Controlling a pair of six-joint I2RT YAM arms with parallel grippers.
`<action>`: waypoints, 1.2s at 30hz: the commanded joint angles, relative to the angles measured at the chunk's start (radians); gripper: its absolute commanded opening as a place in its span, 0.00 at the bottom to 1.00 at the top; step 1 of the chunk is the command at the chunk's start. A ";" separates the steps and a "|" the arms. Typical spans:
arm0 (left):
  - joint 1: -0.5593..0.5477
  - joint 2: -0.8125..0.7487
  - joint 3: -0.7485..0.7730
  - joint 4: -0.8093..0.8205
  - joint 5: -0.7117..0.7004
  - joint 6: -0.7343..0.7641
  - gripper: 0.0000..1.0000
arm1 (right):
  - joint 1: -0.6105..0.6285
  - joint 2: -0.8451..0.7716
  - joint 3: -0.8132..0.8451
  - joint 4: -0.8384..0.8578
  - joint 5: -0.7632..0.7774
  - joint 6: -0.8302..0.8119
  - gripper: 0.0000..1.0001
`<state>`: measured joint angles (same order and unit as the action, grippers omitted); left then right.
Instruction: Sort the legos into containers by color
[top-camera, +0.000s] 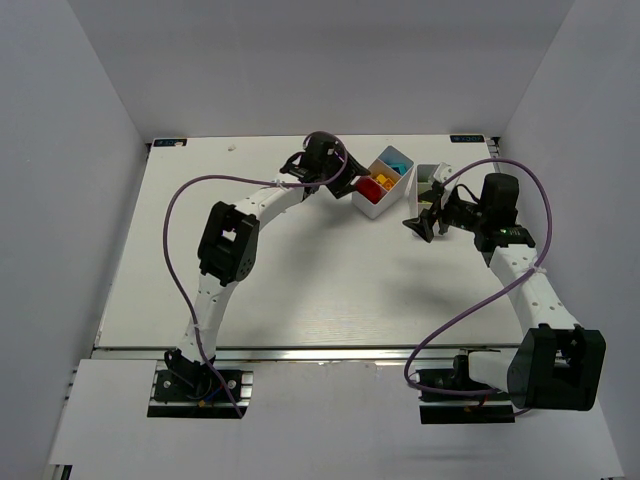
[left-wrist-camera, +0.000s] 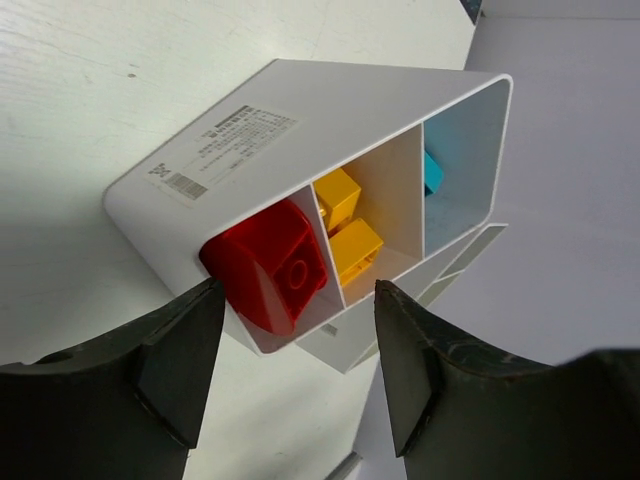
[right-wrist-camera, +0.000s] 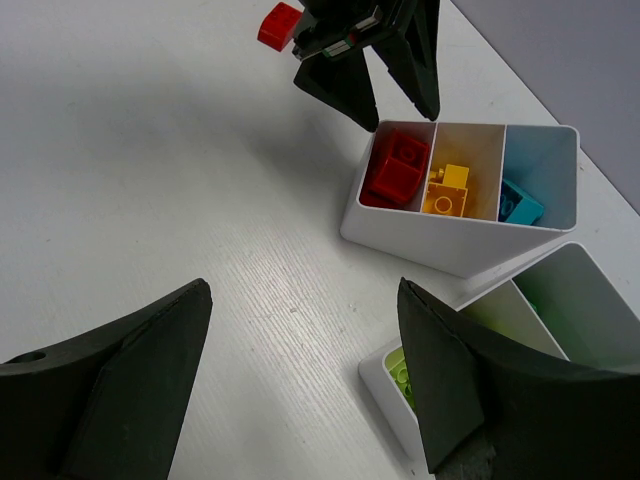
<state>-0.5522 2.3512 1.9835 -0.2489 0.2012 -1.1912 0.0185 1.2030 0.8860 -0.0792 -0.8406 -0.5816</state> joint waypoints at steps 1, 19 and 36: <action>0.006 -0.098 0.003 -0.027 -0.061 0.076 0.70 | -0.008 -0.028 0.001 0.019 -0.015 0.003 0.80; 0.193 -0.161 -0.118 -0.472 -0.445 0.409 0.78 | -0.008 0.004 0.001 0.022 -0.040 0.020 0.80; 0.202 0.131 0.242 -0.569 -0.470 0.415 0.78 | -0.006 -0.014 -0.015 0.032 -0.032 0.014 0.80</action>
<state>-0.3553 2.4840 2.1963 -0.7902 -0.2485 -0.7826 0.0151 1.2034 0.8852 -0.0788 -0.8597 -0.5755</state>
